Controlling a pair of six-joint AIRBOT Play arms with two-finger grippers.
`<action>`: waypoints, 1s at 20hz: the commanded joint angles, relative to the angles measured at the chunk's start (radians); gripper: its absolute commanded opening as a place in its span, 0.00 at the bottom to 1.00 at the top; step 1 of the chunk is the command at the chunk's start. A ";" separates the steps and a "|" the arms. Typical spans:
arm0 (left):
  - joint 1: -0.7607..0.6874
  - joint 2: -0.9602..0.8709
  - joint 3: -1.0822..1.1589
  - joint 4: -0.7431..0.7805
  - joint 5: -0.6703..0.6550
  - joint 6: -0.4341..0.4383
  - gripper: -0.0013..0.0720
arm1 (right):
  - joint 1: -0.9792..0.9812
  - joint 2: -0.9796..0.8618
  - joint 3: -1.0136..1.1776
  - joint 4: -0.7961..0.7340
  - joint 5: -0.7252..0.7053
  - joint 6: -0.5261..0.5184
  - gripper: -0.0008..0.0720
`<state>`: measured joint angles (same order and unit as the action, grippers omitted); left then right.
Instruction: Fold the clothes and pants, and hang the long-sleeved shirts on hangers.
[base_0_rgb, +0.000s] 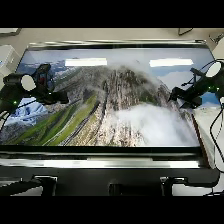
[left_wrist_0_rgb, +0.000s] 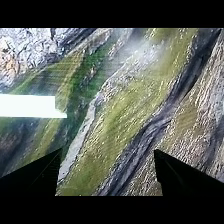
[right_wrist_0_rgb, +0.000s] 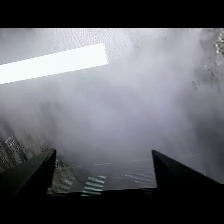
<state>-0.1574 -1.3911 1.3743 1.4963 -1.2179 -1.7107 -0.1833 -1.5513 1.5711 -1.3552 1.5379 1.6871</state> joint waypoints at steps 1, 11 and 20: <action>0.000 0.001 0.000 0.000 0.000 0.000 0.88 | 0.001 -0.001 0.000 0.000 0.000 0.000 0.96; 0.000 0.001 0.000 0.000 0.000 0.000 0.88 | 0.001 -0.001 0.000 0.000 0.000 0.000 0.96; -0.002 0.001 0.000 -0.003 0.023 0.000 0.88 | 0.001 -0.001 -0.001 -0.001 -0.104 -0.001 0.97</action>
<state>-0.1577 -1.3911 1.3743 1.4960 -1.2068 -1.7111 -0.1833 -1.5517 1.5711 -1.3552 1.4929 1.6859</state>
